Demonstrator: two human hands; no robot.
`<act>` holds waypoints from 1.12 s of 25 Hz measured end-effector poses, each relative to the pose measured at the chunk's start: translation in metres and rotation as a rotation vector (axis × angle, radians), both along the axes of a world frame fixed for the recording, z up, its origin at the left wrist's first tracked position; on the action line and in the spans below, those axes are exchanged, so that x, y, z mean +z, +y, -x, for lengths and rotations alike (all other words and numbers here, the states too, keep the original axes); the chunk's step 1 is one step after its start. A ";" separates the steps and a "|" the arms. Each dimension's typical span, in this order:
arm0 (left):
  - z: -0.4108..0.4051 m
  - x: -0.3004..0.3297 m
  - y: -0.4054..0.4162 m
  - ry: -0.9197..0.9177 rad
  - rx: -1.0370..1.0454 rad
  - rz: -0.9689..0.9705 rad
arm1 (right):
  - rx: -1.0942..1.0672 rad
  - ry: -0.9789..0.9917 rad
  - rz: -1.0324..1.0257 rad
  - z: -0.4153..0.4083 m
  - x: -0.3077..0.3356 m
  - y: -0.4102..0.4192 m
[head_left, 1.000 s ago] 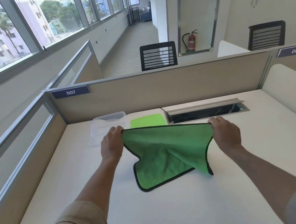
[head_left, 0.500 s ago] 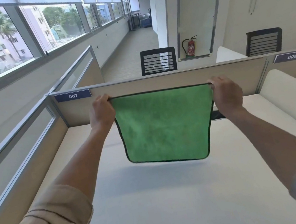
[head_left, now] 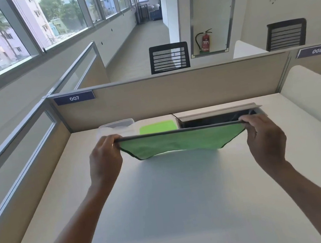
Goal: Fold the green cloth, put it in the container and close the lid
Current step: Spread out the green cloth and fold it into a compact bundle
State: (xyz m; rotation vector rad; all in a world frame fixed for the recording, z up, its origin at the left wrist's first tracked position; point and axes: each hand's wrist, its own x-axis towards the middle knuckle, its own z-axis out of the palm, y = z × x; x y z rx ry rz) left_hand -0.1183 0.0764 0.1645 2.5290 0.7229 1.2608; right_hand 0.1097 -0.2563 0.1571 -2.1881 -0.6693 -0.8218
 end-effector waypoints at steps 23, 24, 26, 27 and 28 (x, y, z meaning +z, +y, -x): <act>0.003 -0.148 0.014 0.579 -0.110 0.591 | 0.151 0.894 0.112 -0.024 -0.147 -0.011; -0.006 -0.150 0.020 0.586 -0.109 0.606 | 0.155 0.905 0.128 -0.034 -0.148 -0.002; -0.020 -0.156 0.033 0.599 -0.081 0.634 | 0.171 0.920 0.187 -0.052 -0.151 0.014; -0.027 -0.161 0.040 0.603 -0.063 0.643 | 0.171 0.930 0.218 -0.060 -0.151 0.021; -0.033 -0.167 0.046 0.606 -0.050 0.650 | 0.161 0.947 0.234 -0.068 -0.152 0.026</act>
